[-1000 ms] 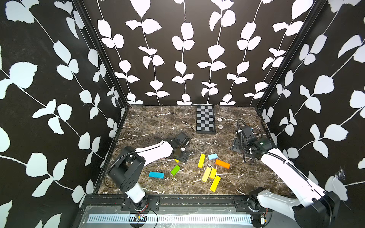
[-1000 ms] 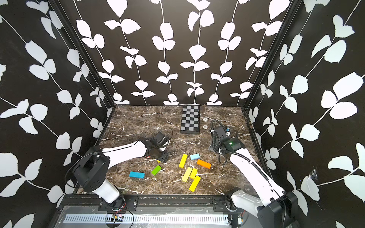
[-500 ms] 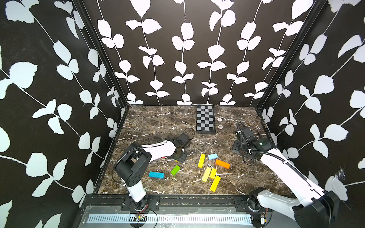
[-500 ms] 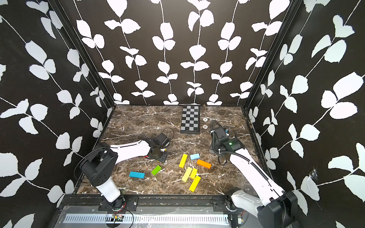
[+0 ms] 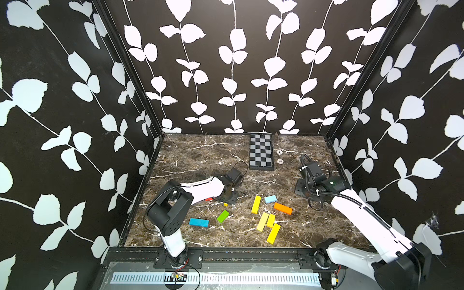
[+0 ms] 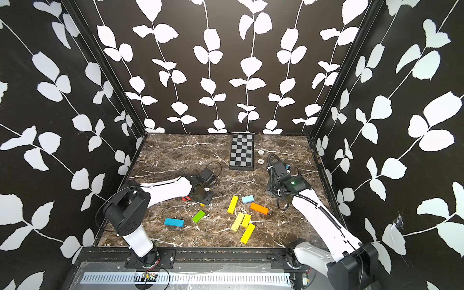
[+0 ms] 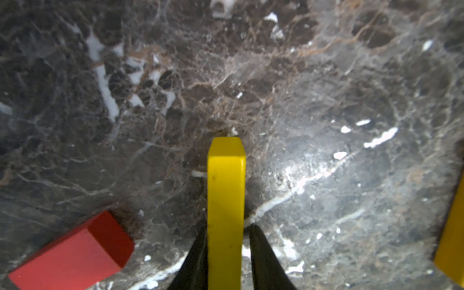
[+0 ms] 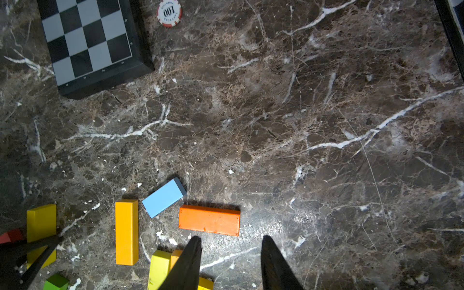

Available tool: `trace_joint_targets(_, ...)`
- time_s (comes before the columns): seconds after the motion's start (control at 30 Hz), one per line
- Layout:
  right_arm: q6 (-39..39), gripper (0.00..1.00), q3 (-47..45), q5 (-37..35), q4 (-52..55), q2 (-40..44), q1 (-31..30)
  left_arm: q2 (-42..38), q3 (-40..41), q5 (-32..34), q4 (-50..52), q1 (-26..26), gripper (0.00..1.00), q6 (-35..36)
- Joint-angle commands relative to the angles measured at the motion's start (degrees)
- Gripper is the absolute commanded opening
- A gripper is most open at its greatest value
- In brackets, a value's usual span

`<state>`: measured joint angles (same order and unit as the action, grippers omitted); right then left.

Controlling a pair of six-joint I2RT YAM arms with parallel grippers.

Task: Assemble the letter h with building blocks
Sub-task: Adjust the building block at the center of the board.

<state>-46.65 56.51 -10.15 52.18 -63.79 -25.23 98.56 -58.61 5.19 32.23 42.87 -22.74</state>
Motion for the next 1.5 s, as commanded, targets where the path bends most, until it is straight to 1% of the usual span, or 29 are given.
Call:
trace_joint_targets(0.0, -0.5, 0.33, -1.1, -0.1, 1.0, 1.1, -0.4, -0.1, -1.9, 1.0, 2.3, 0.0, 0.12, -0.5)
trace_joint_targets(0.07, -0.4, 0.29, -1.2, 0.1, 1.0, 1.0, -0.4, -0.1, -2.3, 0.5, 2.0, 0.1, 0.00, -1.0)
trace_joint_targets(0.17, -0.3, 0.29, -1.6, 0.1, 0.6, 1.0, -0.3, 0.6, -3.8, -1.8, 1.1, 0.0, 0.00, -1.8)
trace_joint_targets(0.4, 0.3, 0.27, -1.4, 0.8, 0.9, 0.0, -0.4, 4.1, -6.0, -10.0, -7.4, -0.3, 0.00, -7.8)
trace_joint_targets(0.47, 0.4, 0.27, -1.5, 0.9, 1.1, 0.1, -0.4, 5.6, -6.4, -10.1, -7.9, -0.4, 0.00, -8.8)
trace_joint_targets(0.57, 0.7, 0.31, -1.6, 0.8, 1.5, 0.3, -0.6, 6.8, -6.2, -7.8, -7.2, -1.0, 0.00, -9.8)
trace_joint_targets(0.6, 0.8, 0.33, -1.5, 0.7, 1.7, 0.3, -0.6, 6.9, -6.0, -7.2, -6.7, -1.2, 0.07, -10.2)
trace_joint_targets(0.63, 0.8, 0.36, -1.5, 0.7, 1.9, 0.3, -0.6, 6.8, -5.8, -6.3, -5.8, -1.5, 0.19, -10.5)
trace_joint_targets(0.7, 0.9, 0.41, -1.3, 0.7, 2.0, 0.2, -0.6, 5.9, -5.6, -4.6, -4.2, -1.7, 0.41, -10.7)
trace_joint_targets(0.77, 1.0, 0.43, -1.1, 0.7, 2.0, 0.2, -0.8, 4.4, -5.3, -2.2, -3.0, -1.8, 0.52, -10.6)
trace_joint_targets(0.8, 1.1, 0.44, -1.0, 0.8, 1.9, 0.1, -0.8, 3.6, -5.2, -1.1, -2.4, -1.8, 0.56, -10.4)
trace_joint_targets(0.9, 1.3, 0.45, -0.6, 0.9, 1.7, -0.3, -0.9, 2.3, -6.1, 2.6, 0.7, -1.7, 0.61, -9.6)
trace_joint_targets(1.0, 1.4, 0.46, -0.3, 1.1, 1.7, -0.6, -1.1, 1.8, -7.3, 6.9, 4.0, -1.8, 0.64, -9.3)
trace_joint_targets(1.1, 1.5, 0.46, -0.4, 1.1, 1.7, -0.6, -1.4, 1.4, -8.2, 9.3, 5.9, -1.8, 0.65, -9.1)
trace_joint_targets(1.2, 1.7, 0.47, -0.7, 1.1, 1.7, -0.6, -1.4, 1.1, -8.6, 9.3, 6.2, -1.8, 0.65, -9.0)
trace_joint_targets(1.23, 1.7, 0.47, -0.7, 1.1, 1.8, -0.6, -1.5, 1.0, -8.7, 9.2, 6.3, -1.8, 0.66, -9.0)
trace_joint_targets(1.27, 1.6, 0.47, -0.8, 1.2, 1.7, -0.7, -1.5, 0.9, -9.1, 9.1, 6.5, -1.8, 0.71, -9.0)
trace_joint_targets(1.3, 1.6, 0.47, -0.7, 1.2, 1.7, -0.8, -1.5, 0.6, -9.5, 9.0, 6.8, -1.8, 0.73, -9.1)
trace_joint_targets(1.37, 1.7, 0.47, -0.7, 1.5, 1.5, -0.8, -1.7, 0.1, -10.1, 9.2, 7.2, -1.8, 0.74, -8.9)
trace_joint_targets(1.47, 1.8, 0.47, -0.8, 1.7, 1.1, -0.8, -1.8, 0.2, -10.5, 12.2, 8.5, -1.8, 0.73, -8.4)
